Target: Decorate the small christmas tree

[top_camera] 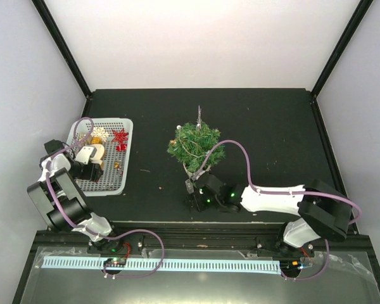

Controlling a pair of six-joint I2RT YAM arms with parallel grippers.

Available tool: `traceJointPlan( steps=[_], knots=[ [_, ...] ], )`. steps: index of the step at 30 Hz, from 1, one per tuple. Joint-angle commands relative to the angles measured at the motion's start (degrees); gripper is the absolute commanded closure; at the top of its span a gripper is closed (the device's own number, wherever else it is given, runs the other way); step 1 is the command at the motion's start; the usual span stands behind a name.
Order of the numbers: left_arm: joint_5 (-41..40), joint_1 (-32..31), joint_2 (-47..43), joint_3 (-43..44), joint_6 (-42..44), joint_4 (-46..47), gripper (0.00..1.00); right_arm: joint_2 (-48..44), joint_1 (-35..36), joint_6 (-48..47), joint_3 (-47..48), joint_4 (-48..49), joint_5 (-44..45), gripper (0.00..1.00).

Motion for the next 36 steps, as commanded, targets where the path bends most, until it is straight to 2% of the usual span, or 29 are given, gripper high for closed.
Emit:
traceJointPlan(
  steps=[1,9,13,15,18,29,33,36],
  knots=[
    [0.87,0.53,1.04,1.28,1.75,-0.29,0.32,-2.53,0.18,-1.12,-0.95,0.53,-0.84,0.11],
    [0.47,0.51,4.88,1.38,1.54,2.00,0.29,-6.62,0.22,-0.71,-1.03,-0.16,-1.63,0.11],
    [1.36,0.47,5.81,1.66,1.51,1.93,0.57,-10.01,0.18,-0.85,-1.31,-0.80,-1.24,0.11],
    [2.42,0.49,5.96,1.89,1.54,1.04,0.67,-11.56,0.19,-1.04,-1.48,-1.36,-0.77,0.11],
    [3.74,0.47,4.97,2.12,1.67,0.04,0.73,-14.17,0.24,-1.31,-2.11,-1.78,-0.21,0.10],
    [9.17,0.42,-3.48,6.50,2.66,-8.09,0.77,-21.55,0.23,-2.00,-5.93,-1.04,-0.06,0.10],
    [15.15,0.32,-8.65,11.95,3.30,-14.59,0.77,-23.86,0.19,-4.93,-5.60,-2.20,0.66,0.11],
    [22.54,-0.57,-11.95,16.90,4.11,-21.05,0.77,-25.03,0.23,-7.16,-3.41,-3.34,1.90,0.11]
  ],
)
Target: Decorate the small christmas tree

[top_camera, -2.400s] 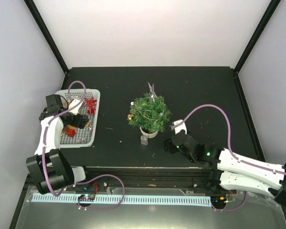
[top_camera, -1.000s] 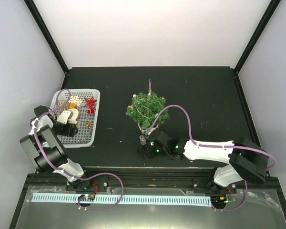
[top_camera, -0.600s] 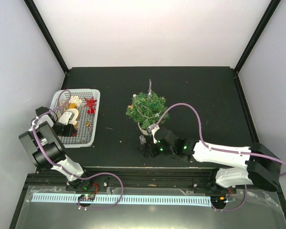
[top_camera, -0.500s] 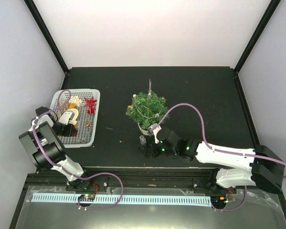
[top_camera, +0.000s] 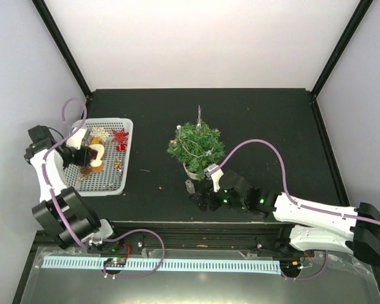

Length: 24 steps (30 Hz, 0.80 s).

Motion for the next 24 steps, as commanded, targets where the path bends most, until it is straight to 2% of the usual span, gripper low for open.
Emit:
traceJointPlan(
  steps=[1,4,7,15,19,24],
  knots=[
    [13.32,-0.98,-5.78,7.80,2.23,-11.42,0.77,-1.91,0.24,-4.18,2.90,-1.49,2.26,0.11],
    [19.92,-3.90,-8.75,11.87,3.45,-17.11,0.76,-1.71,0.24,-4.54,5.21,-0.04,0.83,0.11],
    [24.05,-9.66,-11.36,13.35,4.36,-21.37,0.76,-0.79,0.23,-3.88,6.96,3.00,-2.63,0.11],
    [29.37,-29.66,-16.58,11.29,-2.58,-21.58,0.77,1.79,0.62,-0.26,10.33,12.66,-9.85,0.11],
    [31.05,-34.37,-16.43,12.18,-4.02,-23.49,0.77,3.52,1.28,1.45,11.77,16.26,-11.75,0.11],
    [33.77,-38.72,-17.22,12.18,-1.63,-28.51,0.77,5.16,1.53,4.48,12.71,20.66,-14.94,0.11]
  ],
)
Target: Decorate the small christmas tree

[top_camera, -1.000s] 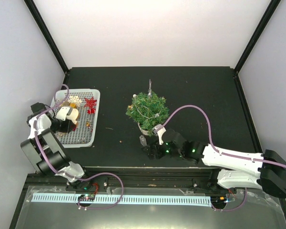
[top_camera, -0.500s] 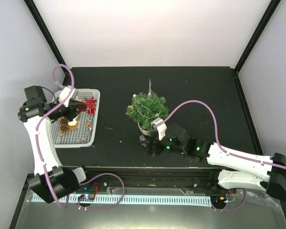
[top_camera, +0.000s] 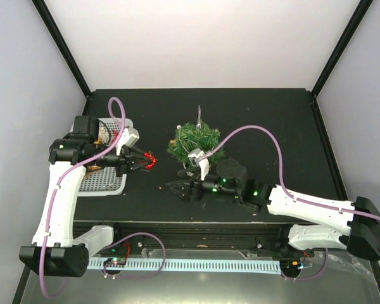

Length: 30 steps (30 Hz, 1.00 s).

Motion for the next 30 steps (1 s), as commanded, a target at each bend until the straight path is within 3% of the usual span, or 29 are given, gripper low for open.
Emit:
traceJointPlan(
  steps=[1,9,15,22,26,30],
  knots=[
    [5.13,-3.71,-1.46,0.63,1.39,-6.35,0.77,1.38,0.38,3.78,2.19,6.71,-4.19,0.11],
    [5.28,-7.44,-7.49,-2.59,-3.78,-2.81,0.76,1.69,0.40,8.82,1.55,12.37,-6.81,0.09],
    [7.27,-7.57,-9.80,-3.20,-5.79,-1.64,0.76,2.77,0.34,14.70,-3.10,23.89,-8.66,0.14],
    [8.55,-7.65,-13.21,-5.46,-5.51,0.15,0.76,7.99,0.39,24.08,-3.93,36.11,-12.41,0.13],
    [6.18,-7.84,-15.25,-5.72,-3.34,0.02,0.77,10.32,0.39,31.18,-4.37,40.91,-12.57,0.12],
    [1.88,-8.05,-17.65,-7.14,-8.01,4.08,0.78,9.78,0.60,32.20,-5.26,42.13,-12.32,0.13]
  ],
)
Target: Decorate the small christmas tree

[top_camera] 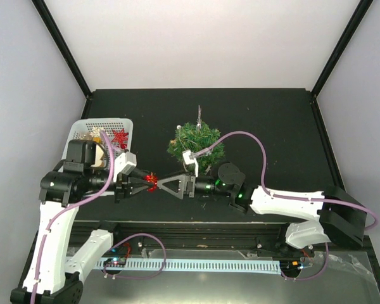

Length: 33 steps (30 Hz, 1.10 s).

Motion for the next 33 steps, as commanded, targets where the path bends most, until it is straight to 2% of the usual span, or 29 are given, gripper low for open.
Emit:
traceJointPlan(
  steps=[1,4,9,16,20,33],
  knots=[
    [-3.55,-0.74,-2.54,-1.31,-3.85,4.89,0.79,-1.85,0.61,2.00,-0.42,4.22,0.30,0.13],
    [-2.63,-0.90,-2.46,-0.45,-4.73,4.24,0.79,-4.06,0.66,-0.08,0.05,-0.37,2.25,0.14],
    [-4.91,-1.14,-3.09,-1.05,-1.29,3.45,0.79,-0.13,0.66,3.85,5.80,-5.95,-2.75,0.19],
    [-10.52,-1.23,-7.98,-4.80,3.21,7.54,0.81,5.13,0.83,18.15,3.25,1.09,-5.31,0.23],
    [-10.73,-1.19,-10.49,-5.34,4.39,8.57,0.83,4.70,0.84,20.57,2.51,0.36,-5.40,0.23],
    [-8.11,-1.27,-14.02,-9.28,2.83,11.94,0.83,10.08,2.35,27.46,3.13,10.43,-5.70,0.23]
  ],
)
